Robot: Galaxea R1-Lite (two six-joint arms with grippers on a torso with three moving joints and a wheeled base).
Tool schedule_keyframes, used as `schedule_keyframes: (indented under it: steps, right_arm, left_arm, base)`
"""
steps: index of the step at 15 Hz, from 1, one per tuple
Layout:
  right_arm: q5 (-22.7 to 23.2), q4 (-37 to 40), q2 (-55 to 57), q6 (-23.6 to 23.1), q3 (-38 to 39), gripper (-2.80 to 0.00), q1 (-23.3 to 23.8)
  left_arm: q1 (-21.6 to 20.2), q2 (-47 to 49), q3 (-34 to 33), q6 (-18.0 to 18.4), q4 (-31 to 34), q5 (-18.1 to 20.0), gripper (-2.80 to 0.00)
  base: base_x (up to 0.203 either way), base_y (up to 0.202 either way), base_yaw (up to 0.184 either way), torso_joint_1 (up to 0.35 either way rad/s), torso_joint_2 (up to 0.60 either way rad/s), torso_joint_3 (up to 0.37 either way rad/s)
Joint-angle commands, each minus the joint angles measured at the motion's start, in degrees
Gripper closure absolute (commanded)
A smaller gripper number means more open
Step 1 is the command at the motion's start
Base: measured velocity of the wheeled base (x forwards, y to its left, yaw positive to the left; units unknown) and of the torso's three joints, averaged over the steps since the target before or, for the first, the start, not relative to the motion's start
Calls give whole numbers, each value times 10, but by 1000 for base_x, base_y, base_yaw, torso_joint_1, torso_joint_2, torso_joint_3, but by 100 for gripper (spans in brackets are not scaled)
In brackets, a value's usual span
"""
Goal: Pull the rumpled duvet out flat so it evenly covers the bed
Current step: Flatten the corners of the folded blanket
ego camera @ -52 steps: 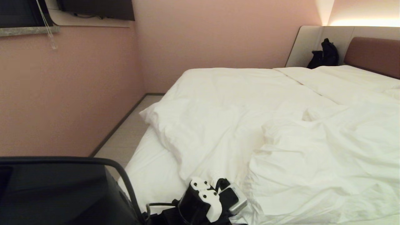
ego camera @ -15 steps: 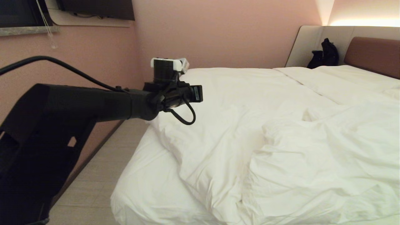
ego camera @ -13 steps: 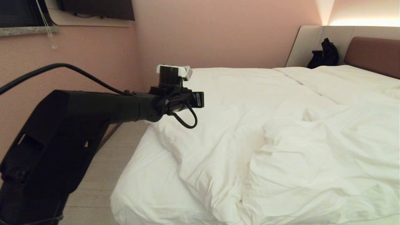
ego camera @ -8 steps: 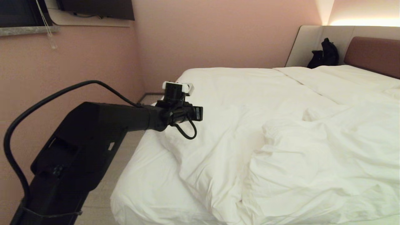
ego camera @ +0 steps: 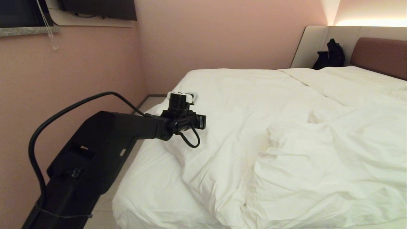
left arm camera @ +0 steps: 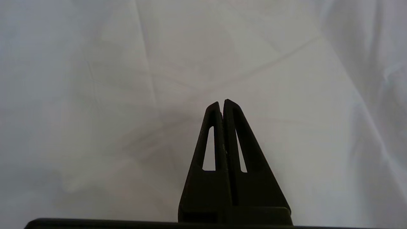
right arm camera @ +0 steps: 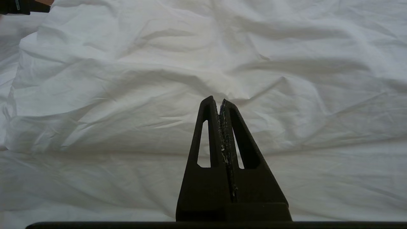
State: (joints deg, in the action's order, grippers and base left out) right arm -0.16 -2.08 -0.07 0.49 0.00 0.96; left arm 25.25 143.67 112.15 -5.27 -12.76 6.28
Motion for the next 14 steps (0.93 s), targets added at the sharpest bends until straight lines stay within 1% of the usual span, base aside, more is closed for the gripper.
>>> schedule_keyframes:
  steps: [1,2,3,5,6,9,11,12,14]
  right_arm:
    - [0,0,1,0,0,0,0]
    - [0,0,1,0,0,0,0]
    - [0,0,1,0,0,0,0]
    - [0,0,1,0,0,0,0]
    - [0,0,1,0,0,0,0]
    - [0,0,1,0,0,0,0]
    - [0,0,1,0,0,0,0]
    - [0,0,1,0,0,0,0]
    - [0,0,1,0,0,0,0]
  left_arm:
    - [-1,8,0,4,-1,1,0]
    - [-3,10,0,18,-2,1,-73]
    - [-5,12,0,26,-2,2,-280]
    - [-5,14,0,28,-6,0,-280]
    - [-5,16,0,30,-22,0,-280]
    - [-6,36,-1,50,-97,1,-280]
    - [-5,43,-2,66,-97,9,-280]
    - [-5,46,-2,66,-95,21,-280]
    - [-5,54,-1,67,-92,27,-280]
  base:
    - [0,0,0,0,0,0]
    - [0,0,0,0,0,0]
    - [0,0,0,0,0,0]
    - [0,0,0,0,0,0]
    - [0,0,0,0,0,0]
    - [0,0,0,0,0,0]
    - [0,0,0,0,0,0]
    - [0,0,0,0,0,0]
    - [0,0,0,0,0,0]
